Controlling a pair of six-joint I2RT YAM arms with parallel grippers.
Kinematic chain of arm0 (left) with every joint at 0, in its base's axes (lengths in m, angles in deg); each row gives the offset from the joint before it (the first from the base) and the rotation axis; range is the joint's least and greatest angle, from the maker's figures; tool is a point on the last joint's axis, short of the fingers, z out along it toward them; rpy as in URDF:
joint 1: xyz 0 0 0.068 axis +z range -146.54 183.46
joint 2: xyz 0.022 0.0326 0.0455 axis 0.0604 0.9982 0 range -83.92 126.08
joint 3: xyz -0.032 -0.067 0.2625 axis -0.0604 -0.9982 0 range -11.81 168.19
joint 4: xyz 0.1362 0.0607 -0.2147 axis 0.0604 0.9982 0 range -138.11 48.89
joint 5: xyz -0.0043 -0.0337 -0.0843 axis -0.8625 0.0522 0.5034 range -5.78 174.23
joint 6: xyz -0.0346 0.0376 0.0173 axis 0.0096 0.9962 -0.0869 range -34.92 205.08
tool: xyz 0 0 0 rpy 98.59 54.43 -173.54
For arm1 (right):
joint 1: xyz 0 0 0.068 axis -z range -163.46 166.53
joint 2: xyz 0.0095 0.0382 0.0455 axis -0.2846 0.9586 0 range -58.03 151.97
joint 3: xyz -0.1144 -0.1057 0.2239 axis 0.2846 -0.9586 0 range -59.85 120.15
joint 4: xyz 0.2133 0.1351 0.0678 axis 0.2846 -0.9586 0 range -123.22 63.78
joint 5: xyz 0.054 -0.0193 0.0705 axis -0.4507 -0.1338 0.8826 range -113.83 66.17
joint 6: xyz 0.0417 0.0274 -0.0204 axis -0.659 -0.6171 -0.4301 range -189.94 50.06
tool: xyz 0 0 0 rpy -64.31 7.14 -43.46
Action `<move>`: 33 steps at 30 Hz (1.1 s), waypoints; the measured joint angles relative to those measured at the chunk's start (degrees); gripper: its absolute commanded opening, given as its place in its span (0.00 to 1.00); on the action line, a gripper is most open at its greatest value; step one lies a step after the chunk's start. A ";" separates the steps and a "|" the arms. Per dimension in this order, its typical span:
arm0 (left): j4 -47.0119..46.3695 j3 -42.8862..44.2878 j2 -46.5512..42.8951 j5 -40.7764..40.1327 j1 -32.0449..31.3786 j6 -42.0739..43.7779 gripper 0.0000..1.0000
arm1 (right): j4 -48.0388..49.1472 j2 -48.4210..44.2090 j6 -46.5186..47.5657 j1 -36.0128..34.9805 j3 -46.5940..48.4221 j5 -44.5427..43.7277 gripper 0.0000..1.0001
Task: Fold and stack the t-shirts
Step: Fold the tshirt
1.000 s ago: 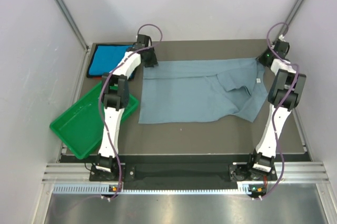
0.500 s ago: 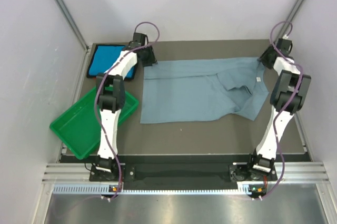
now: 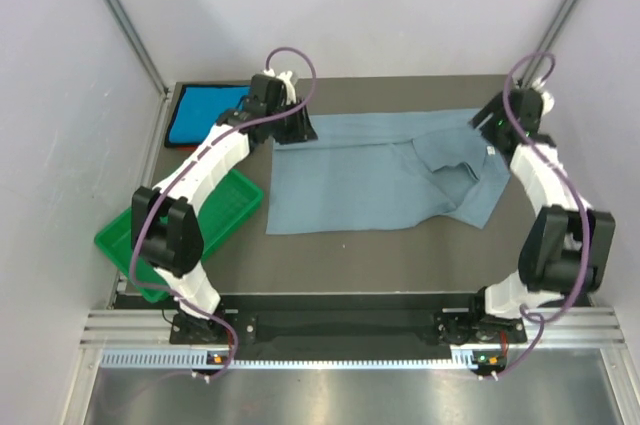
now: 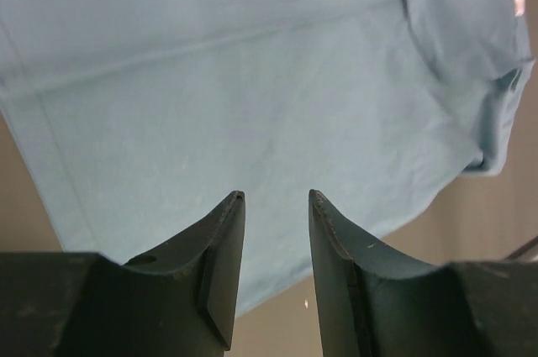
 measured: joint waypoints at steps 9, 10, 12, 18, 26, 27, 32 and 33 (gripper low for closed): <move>-0.17 -11.72 -7.17 1.51 0.31 0.85 0.41 | 12.11 -17.59 -11.82 -12.85 -31.74 -3.93 0.80; -0.24 -12.13 -7.89 1.62 0.28 0.85 0.41 | 14.32 -17.81 -12.35 -13.51 -33.86 -3.91 0.81; -0.33 -12.41 -9.25 1.95 0.28 0.87 0.41 | 17.66 -17.49 -12.85 -14.53 -36.24 -4.02 0.82; -1.55 -12.41 -10.73 2.16 0.28 0.92 0.41 | 26.82 -12.94 -13.42 -16.76 -36.70 -4.17 0.82; -1.57 -12.44 -10.73 1.57 0.31 1.22 0.40 | 33.77 -5.16 -13.77 -18.43 -36.33 -6.40 0.81; -1.55 -12.44 -10.73 1.31 0.28 1.31 0.40 | 35.21 -4.24 -13.77 -18.43 -36.39 -6.62 0.81; -1.55 -12.44 -10.73 0.66 0.31 1.53 0.40 | 41.59 -0.42 -13.03 -18.64 -36.37 -6.69 0.81; -1.55 -12.44 -10.73 0.61 0.31 1.53 0.40 | 42.64 0.33 -12.68 -18.69 -36.37 -6.69 0.81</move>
